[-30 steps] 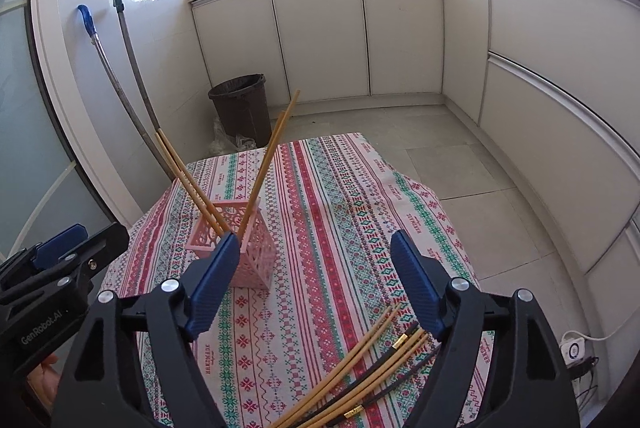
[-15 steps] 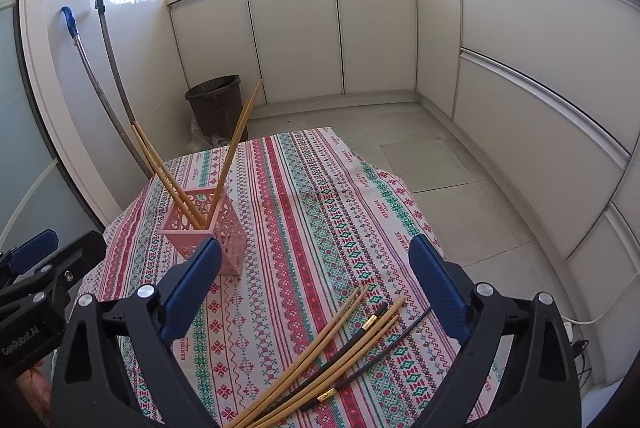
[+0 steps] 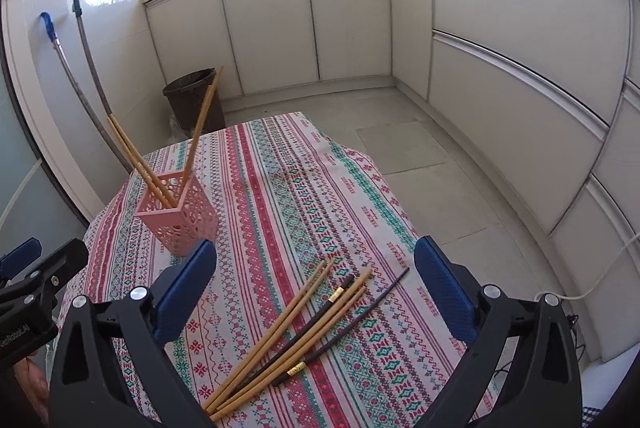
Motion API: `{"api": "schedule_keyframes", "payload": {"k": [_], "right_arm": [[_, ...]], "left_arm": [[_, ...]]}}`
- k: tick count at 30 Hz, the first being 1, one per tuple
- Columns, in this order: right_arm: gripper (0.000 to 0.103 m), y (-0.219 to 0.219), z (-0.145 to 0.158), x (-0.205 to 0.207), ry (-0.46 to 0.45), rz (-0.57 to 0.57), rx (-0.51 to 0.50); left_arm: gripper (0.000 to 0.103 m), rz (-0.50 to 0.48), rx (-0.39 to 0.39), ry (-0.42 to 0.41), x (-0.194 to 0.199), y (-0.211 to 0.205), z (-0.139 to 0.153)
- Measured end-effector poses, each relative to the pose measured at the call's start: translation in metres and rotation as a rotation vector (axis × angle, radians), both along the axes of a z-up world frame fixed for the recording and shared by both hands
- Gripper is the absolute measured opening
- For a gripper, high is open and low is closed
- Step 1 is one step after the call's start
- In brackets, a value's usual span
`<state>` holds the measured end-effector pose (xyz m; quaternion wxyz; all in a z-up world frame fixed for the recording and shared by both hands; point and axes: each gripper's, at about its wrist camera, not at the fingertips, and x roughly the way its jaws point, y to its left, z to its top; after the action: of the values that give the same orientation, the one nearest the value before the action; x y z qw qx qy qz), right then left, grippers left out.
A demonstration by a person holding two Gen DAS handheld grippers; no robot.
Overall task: Organize utensils
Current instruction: 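Lower the left gripper onto the pile and pinch one wooden chopstick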
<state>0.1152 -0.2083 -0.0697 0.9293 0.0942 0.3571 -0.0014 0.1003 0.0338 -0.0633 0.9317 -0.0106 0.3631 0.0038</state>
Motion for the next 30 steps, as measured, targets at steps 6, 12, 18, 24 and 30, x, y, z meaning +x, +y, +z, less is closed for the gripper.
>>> {"api": "schedule_keyframes", "payload": {"k": [6,12,18,24,30], "right_arm": [[0.096,-0.039,-0.011,-0.022,0.076,-0.074,0.109],[0.096,-0.056,-0.027,-0.037,0.15,-0.054,0.152],[0.096,-0.069,-0.037,-0.038,0.21,-0.057,0.258],[0.096,-0.073,-0.041,-0.036,0.225,-0.059,0.285],[0.096,-0.094,-0.056,-0.03,0.279,-0.105,0.392]], "left_arm": [[0.096,-0.142,0.029,0.256,0.019,-0.025,-0.047],[0.096,-0.236,0.027,0.553,0.035,-0.042,-0.105],[0.089,-0.217,-0.157,0.602,0.059,-0.036,-0.117],[0.075,-0.252,-0.156,0.573,0.104,-0.075,-0.113],[0.056,-0.249,-0.074,0.61,0.14,-0.108,-0.132]]}}
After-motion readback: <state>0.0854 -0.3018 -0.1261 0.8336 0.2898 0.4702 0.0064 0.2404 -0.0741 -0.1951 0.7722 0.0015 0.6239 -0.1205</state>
